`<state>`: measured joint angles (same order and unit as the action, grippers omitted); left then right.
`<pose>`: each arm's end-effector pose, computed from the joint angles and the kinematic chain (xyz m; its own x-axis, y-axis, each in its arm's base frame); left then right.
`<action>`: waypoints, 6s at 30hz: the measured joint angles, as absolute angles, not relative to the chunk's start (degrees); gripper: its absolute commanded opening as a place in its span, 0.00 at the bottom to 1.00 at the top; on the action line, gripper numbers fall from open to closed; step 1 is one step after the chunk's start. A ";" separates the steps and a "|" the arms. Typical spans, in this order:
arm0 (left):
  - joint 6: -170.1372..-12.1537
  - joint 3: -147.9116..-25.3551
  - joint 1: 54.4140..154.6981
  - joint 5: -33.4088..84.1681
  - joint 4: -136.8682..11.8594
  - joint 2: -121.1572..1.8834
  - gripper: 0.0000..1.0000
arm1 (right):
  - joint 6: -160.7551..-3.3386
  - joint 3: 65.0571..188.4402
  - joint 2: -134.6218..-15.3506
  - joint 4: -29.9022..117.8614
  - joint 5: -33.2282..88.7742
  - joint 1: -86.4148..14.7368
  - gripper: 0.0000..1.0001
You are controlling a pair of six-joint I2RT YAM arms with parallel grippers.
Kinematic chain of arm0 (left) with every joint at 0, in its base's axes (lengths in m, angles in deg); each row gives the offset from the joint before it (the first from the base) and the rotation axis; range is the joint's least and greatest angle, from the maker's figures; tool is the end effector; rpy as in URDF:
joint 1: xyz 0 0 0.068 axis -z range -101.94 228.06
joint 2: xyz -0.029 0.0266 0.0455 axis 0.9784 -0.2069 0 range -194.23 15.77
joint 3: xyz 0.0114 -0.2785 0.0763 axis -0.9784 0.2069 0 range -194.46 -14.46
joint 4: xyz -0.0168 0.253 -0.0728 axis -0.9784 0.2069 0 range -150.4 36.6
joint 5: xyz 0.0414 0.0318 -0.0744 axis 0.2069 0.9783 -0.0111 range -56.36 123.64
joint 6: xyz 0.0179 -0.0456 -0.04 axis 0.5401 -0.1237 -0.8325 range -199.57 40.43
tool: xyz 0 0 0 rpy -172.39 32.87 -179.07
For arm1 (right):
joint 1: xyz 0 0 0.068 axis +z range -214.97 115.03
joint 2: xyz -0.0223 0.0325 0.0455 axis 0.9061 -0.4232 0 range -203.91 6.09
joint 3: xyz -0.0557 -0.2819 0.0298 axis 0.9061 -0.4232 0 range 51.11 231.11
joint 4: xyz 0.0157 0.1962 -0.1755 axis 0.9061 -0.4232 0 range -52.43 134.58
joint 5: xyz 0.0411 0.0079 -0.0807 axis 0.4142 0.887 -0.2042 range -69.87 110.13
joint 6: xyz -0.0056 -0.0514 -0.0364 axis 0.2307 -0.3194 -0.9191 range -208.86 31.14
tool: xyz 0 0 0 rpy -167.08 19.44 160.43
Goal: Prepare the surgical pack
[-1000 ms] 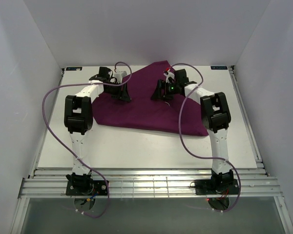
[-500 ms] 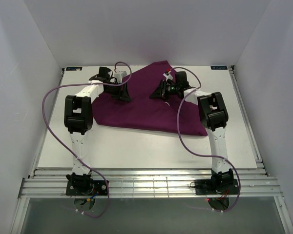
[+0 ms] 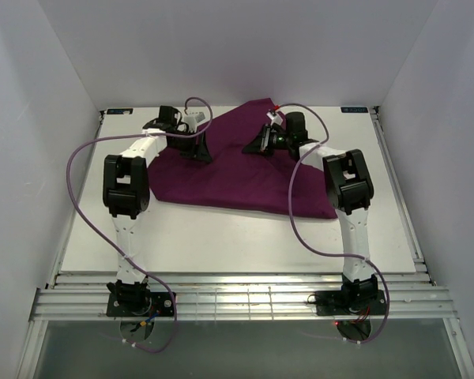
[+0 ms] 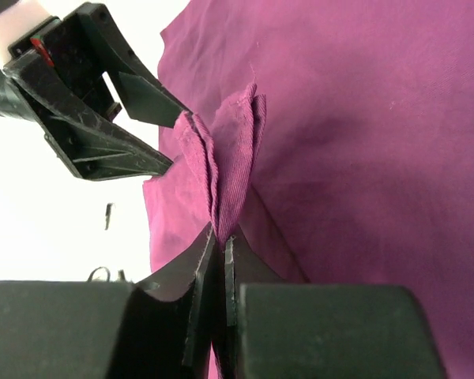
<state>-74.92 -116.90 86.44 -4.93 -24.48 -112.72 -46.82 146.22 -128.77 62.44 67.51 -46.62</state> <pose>0.4863 -0.1023 0.1796 -0.8378 0.1875 -0.5128 0.4732 0.7180 -0.5105 0.5066 0.2057 0.1604 -0.8396 0.1993 -0.5054 -0.4026 0.3964 0.8251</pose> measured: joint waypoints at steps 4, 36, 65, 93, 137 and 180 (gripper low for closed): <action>-74.92 -118.10 86.44 -4.60 -24.48 -112.30 0.64 | -50.58 144.76 -123.66 59.69 63.51 -47.54 0.08; -75.18 -127.13 90.02 -5.19 -27.04 -110.07 0.34 | -66.99 153.74 -122.37 39.52 37.30 -48.63 0.08; -79.36 -123.24 92.65 -10.56 -34.23 -123.27 0.30 | -57.99 146.14 -130.15 48.54 57.67 -47.23 0.08; -75.88 -127.08 89.94 10.83 -29.66 -105.61 0.34 | -72.98 152.41 -109.26 20.13 8.34 -45.92 0.08; -75.95 -91.00 96.19 10.94 -20.26 -97.35 0.19 | -67.96 125.26 -103.55 12.98 2.35 -33.68 0.08; -76.43 -101.77 93.61 12.14 -20.02 -104.06 0.25 | -68.74 137.77 -111.35 12.57 4.19 -37.59 0.08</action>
